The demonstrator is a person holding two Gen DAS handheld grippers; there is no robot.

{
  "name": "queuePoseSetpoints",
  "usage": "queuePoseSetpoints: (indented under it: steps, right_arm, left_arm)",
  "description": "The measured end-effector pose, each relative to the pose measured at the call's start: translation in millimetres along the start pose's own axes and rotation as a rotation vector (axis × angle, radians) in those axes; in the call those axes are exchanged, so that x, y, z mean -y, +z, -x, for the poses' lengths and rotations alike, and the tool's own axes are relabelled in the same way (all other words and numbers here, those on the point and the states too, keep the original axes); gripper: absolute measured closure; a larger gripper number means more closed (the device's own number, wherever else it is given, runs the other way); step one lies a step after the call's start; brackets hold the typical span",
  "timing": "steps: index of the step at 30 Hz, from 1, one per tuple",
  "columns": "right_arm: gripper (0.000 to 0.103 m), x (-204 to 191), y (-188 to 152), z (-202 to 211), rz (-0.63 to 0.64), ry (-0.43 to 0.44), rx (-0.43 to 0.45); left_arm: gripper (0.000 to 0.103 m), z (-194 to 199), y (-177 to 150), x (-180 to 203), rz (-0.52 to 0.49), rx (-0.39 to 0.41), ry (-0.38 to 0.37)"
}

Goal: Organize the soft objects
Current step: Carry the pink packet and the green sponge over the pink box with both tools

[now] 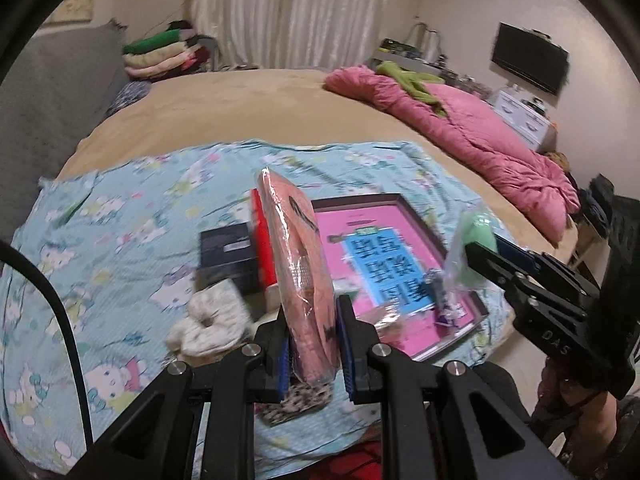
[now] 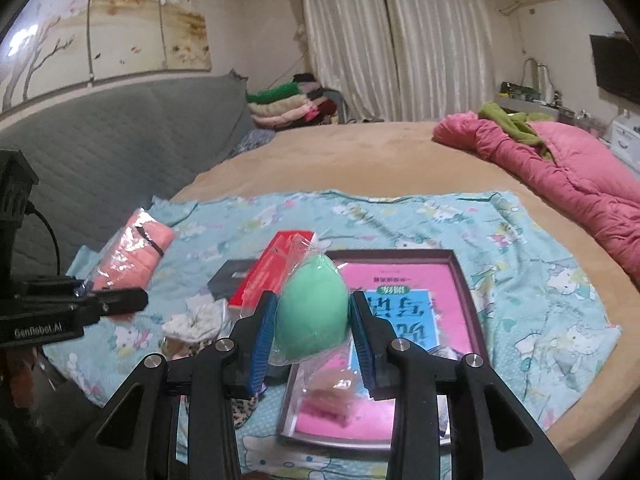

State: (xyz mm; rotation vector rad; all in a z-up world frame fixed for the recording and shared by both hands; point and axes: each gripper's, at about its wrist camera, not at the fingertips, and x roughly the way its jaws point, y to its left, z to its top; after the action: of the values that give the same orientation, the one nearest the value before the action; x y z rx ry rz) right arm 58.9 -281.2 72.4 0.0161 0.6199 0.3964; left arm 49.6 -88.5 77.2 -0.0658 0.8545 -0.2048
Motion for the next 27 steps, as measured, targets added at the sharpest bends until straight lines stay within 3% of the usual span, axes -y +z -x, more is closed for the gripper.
queuePoseSetpoints:
  steps: [7, 18, 27]
  right_arm:
    - [0.065, 21, 8, 9, -0.035, -0.045, 0.031]
    - [0.065, 55, 2, 12, -0.091, -0.115, 0.034]
    - [0.065, 68, -11, 1, -0.106, -0.144, -0.005]
  left_arm:
    - [0.083, -14, 9, 40, -0.070, -0.013, -0.053]
    - [0.083, -63, -4, 83, -0.149, -0.117, -0.187]
    - [0.083, -91, -6, 102, -0.168, -0.163, -0.215]
